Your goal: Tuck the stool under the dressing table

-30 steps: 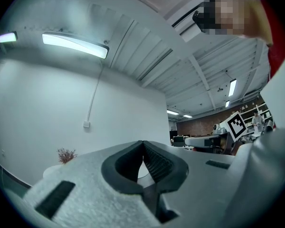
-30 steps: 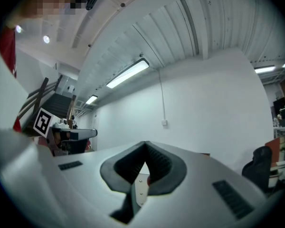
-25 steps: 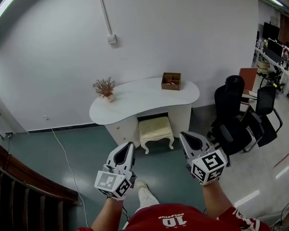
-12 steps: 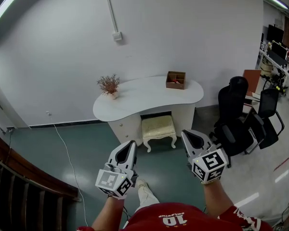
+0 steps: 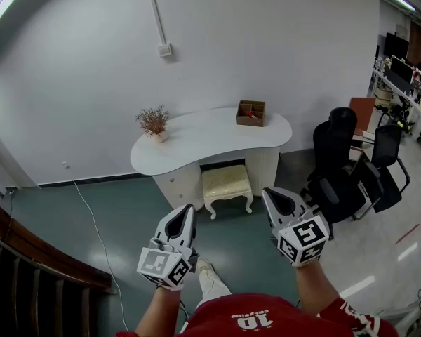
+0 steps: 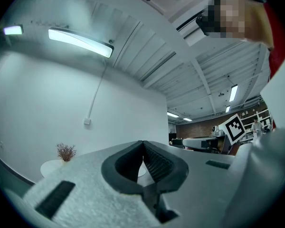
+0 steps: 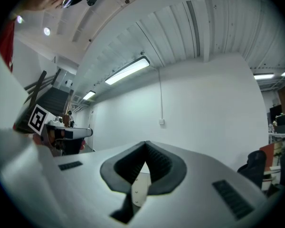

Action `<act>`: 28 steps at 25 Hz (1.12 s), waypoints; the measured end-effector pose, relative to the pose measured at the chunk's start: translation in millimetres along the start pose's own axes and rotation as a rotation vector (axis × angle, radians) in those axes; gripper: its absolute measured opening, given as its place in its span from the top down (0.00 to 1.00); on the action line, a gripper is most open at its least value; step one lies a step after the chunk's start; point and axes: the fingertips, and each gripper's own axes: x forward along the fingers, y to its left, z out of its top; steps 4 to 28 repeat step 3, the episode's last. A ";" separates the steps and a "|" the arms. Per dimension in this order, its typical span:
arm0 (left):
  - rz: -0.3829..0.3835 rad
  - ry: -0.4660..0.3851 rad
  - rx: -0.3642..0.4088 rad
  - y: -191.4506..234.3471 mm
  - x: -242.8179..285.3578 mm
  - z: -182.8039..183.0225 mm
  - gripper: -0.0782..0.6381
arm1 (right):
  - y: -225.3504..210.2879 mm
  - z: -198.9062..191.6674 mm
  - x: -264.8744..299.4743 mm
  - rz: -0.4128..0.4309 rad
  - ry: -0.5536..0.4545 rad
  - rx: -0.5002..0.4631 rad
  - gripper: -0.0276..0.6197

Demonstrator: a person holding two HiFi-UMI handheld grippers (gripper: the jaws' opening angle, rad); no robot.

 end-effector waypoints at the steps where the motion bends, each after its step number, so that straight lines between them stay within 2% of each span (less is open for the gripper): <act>1: -0.002 0.000 0.000 -0.6 0.3 -0.8 0.89 | 0.5 -1.2 -0.3 0.005 0.005 0.001 0.95; 28: -0.007 0.001 0.000 -1.8 1.0 -2.3 0.89 | 2.0 -3.6 -0.9 0.017 0.016 0.003 0.95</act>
